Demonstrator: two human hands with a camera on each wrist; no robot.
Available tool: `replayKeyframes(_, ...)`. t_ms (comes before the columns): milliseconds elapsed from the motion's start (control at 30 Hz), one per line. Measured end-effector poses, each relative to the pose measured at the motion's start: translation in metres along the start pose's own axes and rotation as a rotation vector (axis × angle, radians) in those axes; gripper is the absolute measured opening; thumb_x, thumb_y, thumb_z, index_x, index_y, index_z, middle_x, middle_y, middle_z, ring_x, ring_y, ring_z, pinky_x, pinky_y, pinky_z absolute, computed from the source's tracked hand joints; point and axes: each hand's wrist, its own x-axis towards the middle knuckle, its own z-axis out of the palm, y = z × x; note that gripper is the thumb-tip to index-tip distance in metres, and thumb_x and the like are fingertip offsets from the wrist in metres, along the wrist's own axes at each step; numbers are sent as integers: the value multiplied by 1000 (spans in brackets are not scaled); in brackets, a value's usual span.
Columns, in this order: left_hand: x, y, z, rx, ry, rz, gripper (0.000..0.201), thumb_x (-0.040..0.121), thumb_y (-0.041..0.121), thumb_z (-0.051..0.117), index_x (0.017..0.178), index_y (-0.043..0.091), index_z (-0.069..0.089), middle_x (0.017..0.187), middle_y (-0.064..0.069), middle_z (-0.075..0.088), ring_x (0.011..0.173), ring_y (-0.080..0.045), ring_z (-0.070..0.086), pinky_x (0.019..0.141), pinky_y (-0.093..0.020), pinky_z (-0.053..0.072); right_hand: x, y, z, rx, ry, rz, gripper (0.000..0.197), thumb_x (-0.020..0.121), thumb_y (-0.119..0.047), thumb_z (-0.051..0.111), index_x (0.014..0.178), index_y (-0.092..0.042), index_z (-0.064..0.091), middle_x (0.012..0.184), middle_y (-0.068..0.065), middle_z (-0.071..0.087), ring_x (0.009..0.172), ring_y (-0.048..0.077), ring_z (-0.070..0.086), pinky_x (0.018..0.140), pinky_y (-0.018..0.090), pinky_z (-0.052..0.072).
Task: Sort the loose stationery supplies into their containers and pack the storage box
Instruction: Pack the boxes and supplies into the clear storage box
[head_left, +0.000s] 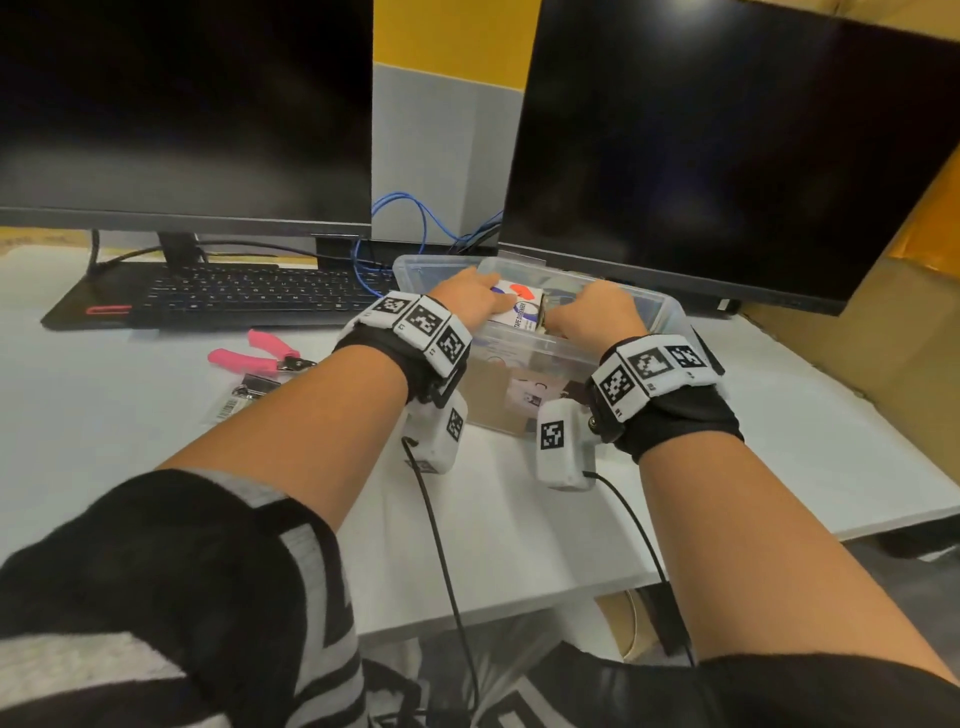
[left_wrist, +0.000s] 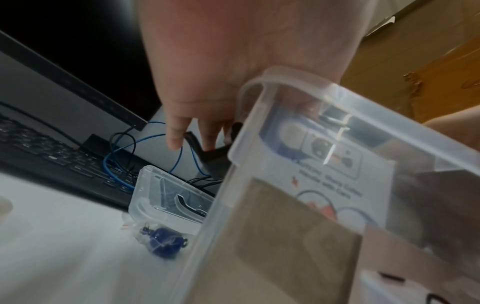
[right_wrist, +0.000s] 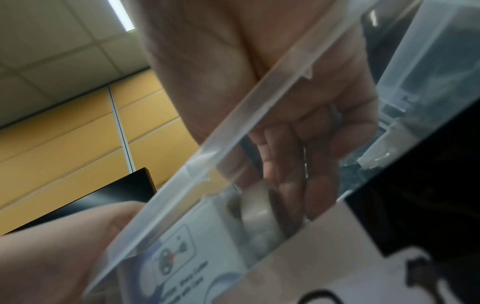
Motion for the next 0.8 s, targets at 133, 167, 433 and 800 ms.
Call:
replayKeyframes(133, -2, 2, -3, 189, -22, 17, 43, 100, 29, 38, 137, 5, 41, 140, -17, 39, 129, -28, 37, 103, -31, 28, 4, -1, 5, -65, -57, -21, 26, 91, -28, 54, 71, -12, 46, 69, 2, 47, 79, 21, 50, 71, 31, 42)
replayKeyframes(167, -3, 2, -3, 201, -29, 15, 43, 101, 29, 38, 136, 5, 41, 139, -16, 39, 128, -28, 38, 103, -32, 28, 3, -2, 5, -75, -69, -24, 23, 91, -28, 53, 78, -10, 49, 72, 4, 49, 78, 21, 50, 71, 31, 41)
replayKeyframes(433, -2, 2, -3, 250, -31, 20, 45, 101, 32, 37, 139, 8, 38, 144, -14, 36, 131, -27, 36, 105, -34, 28, 0, -6, -3, -194, -124, -78, 36, 95, -25, 52, 123, -3, 56, 116, 14, 61, 106, 27, 56, 90, 33, 46)
replayKeyframes(800, -3, -2, -3, 417, -41, 72, 49, 100, 22, 42, 146, 11, 28, 151, -14, 28, 139, -29, 27, 112, -37, 24, -7, -4, -15, -260, -215, -28, 30, 91, -25, 56, 114, -8, 63, 114, 9, 63, 97, 20, 56, 73, 26, 41)
